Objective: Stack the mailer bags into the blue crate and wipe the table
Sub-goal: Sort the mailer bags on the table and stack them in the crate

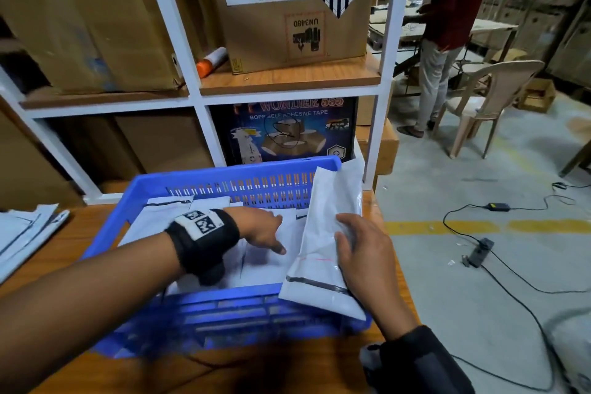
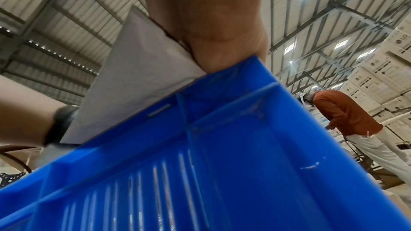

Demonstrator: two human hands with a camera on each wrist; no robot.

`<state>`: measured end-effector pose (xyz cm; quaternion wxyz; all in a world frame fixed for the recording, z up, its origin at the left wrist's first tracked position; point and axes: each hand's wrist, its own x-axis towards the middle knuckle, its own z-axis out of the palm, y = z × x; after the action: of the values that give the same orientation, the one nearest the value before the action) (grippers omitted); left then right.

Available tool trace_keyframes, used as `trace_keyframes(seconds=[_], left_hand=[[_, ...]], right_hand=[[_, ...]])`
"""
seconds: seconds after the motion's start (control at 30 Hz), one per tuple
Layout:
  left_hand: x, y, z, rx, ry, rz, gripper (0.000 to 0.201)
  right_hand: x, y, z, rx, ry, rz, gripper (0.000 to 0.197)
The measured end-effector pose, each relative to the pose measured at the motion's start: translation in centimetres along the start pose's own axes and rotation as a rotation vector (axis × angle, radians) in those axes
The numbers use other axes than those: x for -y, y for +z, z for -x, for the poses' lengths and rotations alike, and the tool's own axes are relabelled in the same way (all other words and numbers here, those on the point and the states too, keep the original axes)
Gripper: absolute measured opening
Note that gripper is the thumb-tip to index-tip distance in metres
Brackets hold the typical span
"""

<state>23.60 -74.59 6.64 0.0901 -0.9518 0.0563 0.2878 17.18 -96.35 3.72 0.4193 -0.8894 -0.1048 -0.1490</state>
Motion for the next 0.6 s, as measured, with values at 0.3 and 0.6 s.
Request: trace_keyframes(seconds=[0.3, 0.6], left_hand=[[5.1, 4.5, 14.3, -0.222, 0.101, 0.286, 0.108], [8.1, 13.2, 12.9, -0.491, -0.199, 0.413, 0.100]], right_hand=[[0.6, 0.3, 0.1, -0.040, -0.013, 0.081, 0.027], [6.5, -0.8, -7.3, 0.498, 0.095, 0.413, 0.026]])
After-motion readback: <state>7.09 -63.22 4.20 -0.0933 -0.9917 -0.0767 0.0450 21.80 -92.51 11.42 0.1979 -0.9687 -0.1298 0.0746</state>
